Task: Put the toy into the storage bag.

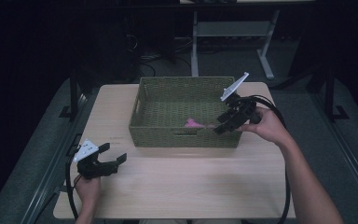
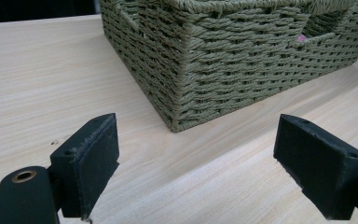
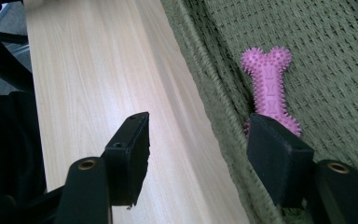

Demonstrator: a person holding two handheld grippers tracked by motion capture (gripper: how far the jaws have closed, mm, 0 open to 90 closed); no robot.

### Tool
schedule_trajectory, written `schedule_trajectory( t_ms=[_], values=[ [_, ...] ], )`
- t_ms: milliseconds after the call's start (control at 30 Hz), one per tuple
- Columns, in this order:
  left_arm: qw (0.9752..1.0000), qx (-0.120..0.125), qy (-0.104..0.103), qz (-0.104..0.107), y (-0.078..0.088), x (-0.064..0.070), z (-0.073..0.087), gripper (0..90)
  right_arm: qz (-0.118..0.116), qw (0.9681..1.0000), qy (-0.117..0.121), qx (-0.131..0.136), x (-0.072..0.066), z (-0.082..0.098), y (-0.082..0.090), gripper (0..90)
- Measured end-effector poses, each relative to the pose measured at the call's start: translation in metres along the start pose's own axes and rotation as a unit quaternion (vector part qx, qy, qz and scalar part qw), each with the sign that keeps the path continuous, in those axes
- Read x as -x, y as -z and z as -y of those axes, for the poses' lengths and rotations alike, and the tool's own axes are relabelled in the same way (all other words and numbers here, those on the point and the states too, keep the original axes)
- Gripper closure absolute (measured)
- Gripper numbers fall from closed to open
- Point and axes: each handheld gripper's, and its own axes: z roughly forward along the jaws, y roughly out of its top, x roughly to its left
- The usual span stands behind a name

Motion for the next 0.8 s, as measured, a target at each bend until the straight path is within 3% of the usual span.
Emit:
schedule_trajectory(
  t_ms=[800],
  values=[
    [1.0000, -0.001, -0.004, 0.003, -0.001, 0.002, 0.000, 13.6, 0.006, 0.9999, 0.003, 0.014, -0.020, 0.034, -0.003, 37.0]
  ],
)
